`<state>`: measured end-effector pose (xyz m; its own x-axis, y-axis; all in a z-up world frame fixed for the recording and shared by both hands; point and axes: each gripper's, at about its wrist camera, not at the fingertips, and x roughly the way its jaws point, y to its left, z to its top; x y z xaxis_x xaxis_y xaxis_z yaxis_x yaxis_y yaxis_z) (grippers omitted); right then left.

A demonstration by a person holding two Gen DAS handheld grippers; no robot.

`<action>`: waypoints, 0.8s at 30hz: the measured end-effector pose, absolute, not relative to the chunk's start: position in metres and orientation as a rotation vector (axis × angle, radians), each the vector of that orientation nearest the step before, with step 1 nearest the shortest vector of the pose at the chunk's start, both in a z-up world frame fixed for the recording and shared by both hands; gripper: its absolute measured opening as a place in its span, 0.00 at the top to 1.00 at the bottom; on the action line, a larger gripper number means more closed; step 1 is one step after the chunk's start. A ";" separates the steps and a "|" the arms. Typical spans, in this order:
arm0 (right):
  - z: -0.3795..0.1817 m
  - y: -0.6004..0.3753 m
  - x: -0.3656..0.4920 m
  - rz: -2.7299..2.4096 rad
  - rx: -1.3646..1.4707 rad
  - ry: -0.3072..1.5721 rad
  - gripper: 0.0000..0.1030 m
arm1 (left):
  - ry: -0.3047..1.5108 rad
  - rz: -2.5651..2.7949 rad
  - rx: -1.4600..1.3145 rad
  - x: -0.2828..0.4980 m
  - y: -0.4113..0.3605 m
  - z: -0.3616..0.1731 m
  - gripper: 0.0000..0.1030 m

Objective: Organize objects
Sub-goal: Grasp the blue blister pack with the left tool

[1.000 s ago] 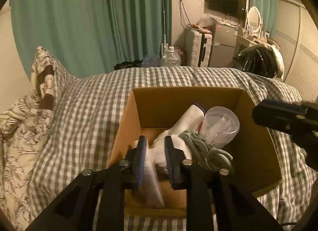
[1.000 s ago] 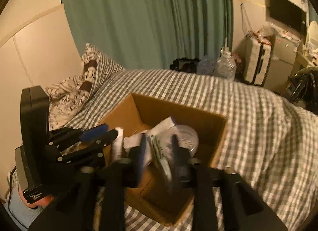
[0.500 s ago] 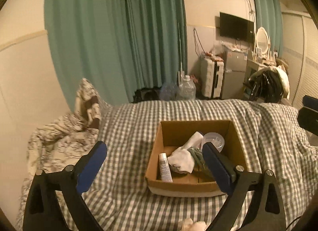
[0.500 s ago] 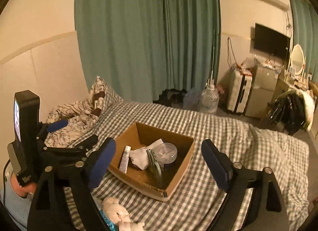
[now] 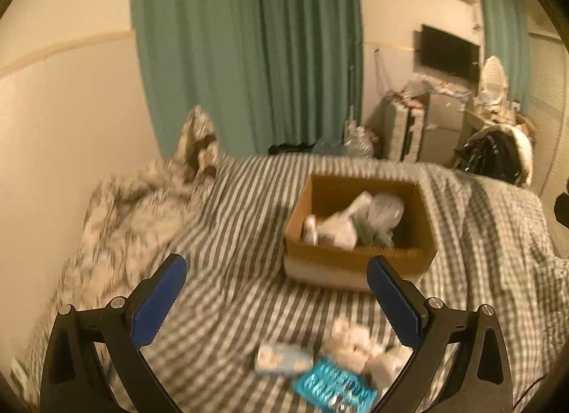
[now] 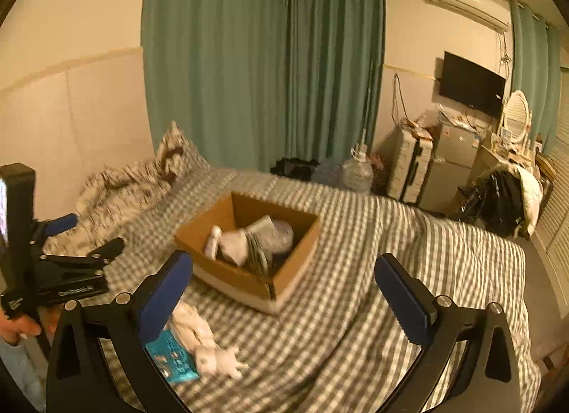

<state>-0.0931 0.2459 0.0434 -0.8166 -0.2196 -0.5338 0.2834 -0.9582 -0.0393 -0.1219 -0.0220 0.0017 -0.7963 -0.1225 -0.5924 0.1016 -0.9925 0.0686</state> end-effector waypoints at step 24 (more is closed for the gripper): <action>-0.108 0.239 -0.111 -2.673 1.150 0.125 0.00 | 0.056 -2.682 1.489 -0.113 0.011 -0.178 0.00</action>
<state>-0.1107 0.2388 -0.1083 -0.6658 -0.1752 -0.7253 0.2420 -0.9702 0.0123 -0.1129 0.0112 -0.1784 -0.5272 -0.0466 -0.8485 0.0818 -0.9966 0.0039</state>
